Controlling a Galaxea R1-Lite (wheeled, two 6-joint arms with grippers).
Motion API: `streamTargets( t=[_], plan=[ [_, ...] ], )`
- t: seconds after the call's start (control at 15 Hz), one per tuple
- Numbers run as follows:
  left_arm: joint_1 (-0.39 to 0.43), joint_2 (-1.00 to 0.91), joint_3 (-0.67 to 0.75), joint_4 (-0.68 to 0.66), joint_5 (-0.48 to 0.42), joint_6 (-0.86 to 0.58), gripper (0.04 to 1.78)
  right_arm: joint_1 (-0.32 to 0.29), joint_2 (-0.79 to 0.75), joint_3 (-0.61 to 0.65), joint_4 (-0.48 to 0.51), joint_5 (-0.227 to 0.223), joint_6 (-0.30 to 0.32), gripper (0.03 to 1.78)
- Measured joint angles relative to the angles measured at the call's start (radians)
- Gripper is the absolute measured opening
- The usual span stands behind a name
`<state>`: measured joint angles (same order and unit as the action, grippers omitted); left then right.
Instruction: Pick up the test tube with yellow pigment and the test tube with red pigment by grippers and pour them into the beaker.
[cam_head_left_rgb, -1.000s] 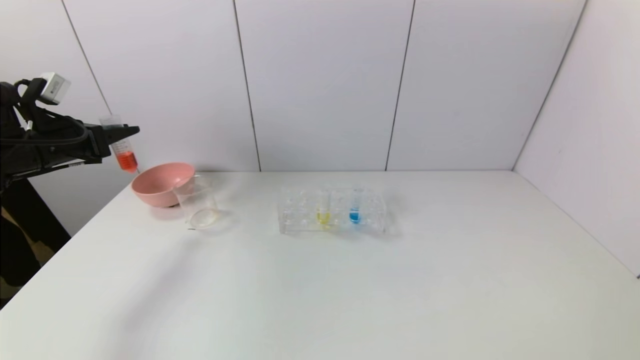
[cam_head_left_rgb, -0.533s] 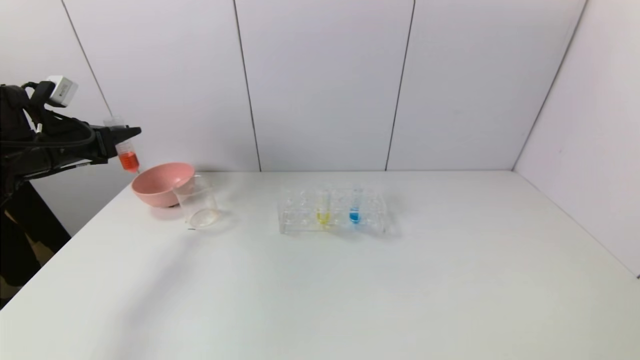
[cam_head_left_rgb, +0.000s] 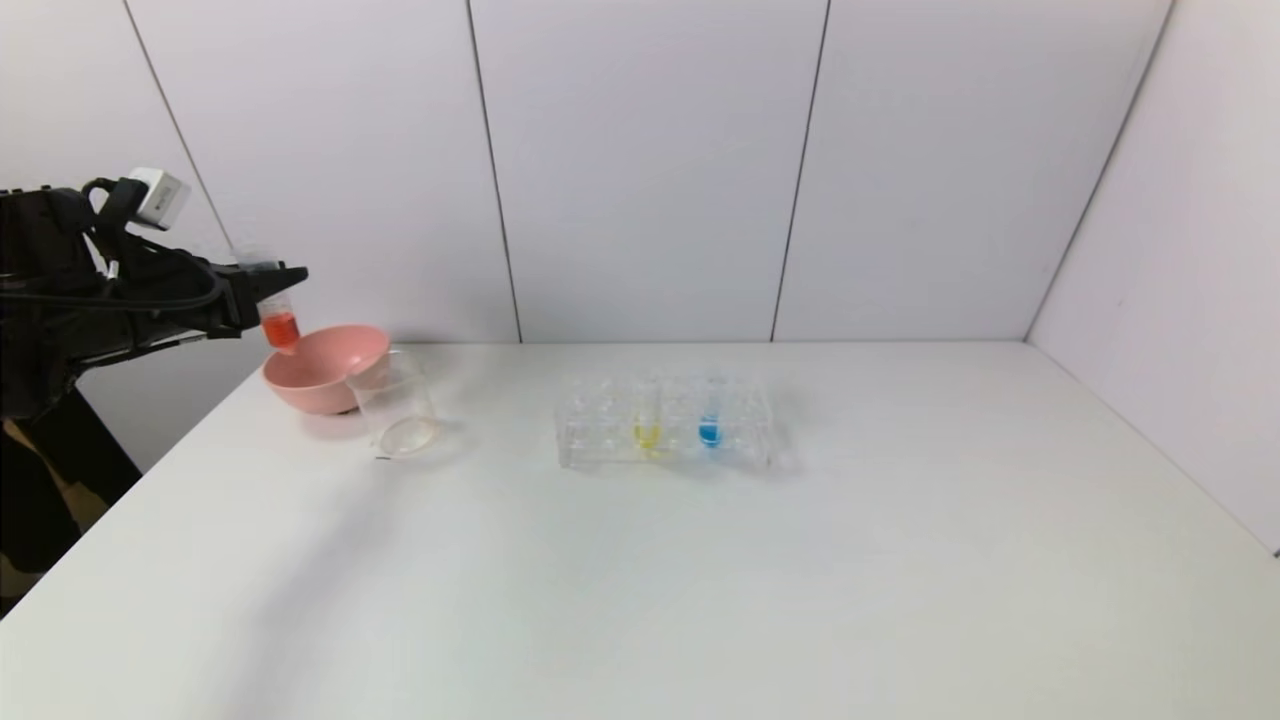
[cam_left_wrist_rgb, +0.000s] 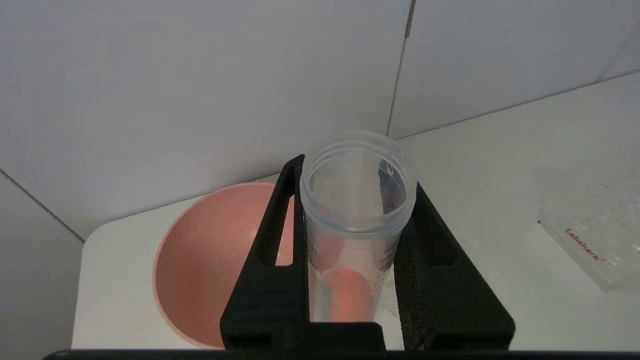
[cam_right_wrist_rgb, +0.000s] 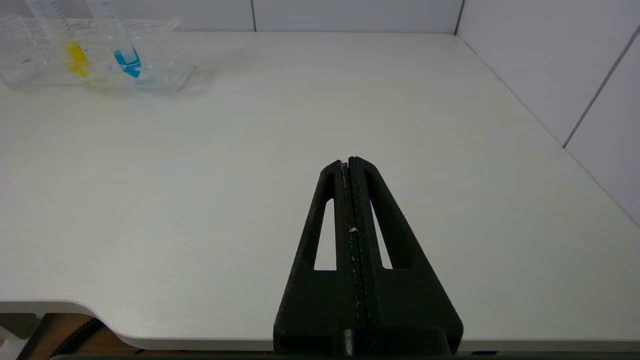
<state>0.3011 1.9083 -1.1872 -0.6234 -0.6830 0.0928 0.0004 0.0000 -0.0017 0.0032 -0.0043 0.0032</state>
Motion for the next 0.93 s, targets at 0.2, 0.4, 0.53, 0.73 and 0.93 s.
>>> streamTargets(
  t=[0.2, 0.4, 0.53, 0.73, 0.93],
  plan=[
    [0.004, 0.002, -0.028, 0.020, -0.039, 0.006, 0.49, 0.000, 0.000, 0.000, 0.000, 0.000, 0.000, 0.11],
    [0.005, 0.001, -0.034, 0.045, -0.045, 0.006, 0.49, 0.000, 0.000, 0.000, 0.000, 0.000, 0.000, 0.11],
    [0.007, 0.000, -0.045, 0.074, -0.053, 0.007, 0.49, 0.000, 0.000, 0.000, 0.000, 0.000, 0.000, 0.11],
    [0.008, 0.000, -0.057, 0.096, -0.069, 0.006, 0.49, 0.000, 0.000, 0.000, 0.000, 0.000, 0.000, 0.11],
    [0.007, -0.004, -0.071, 0.123, -0.073, 0.010, 0.49, 0.000, 0.000, 0.000, 0.000, 0.000, 0.000, 0.11]
  ],
)
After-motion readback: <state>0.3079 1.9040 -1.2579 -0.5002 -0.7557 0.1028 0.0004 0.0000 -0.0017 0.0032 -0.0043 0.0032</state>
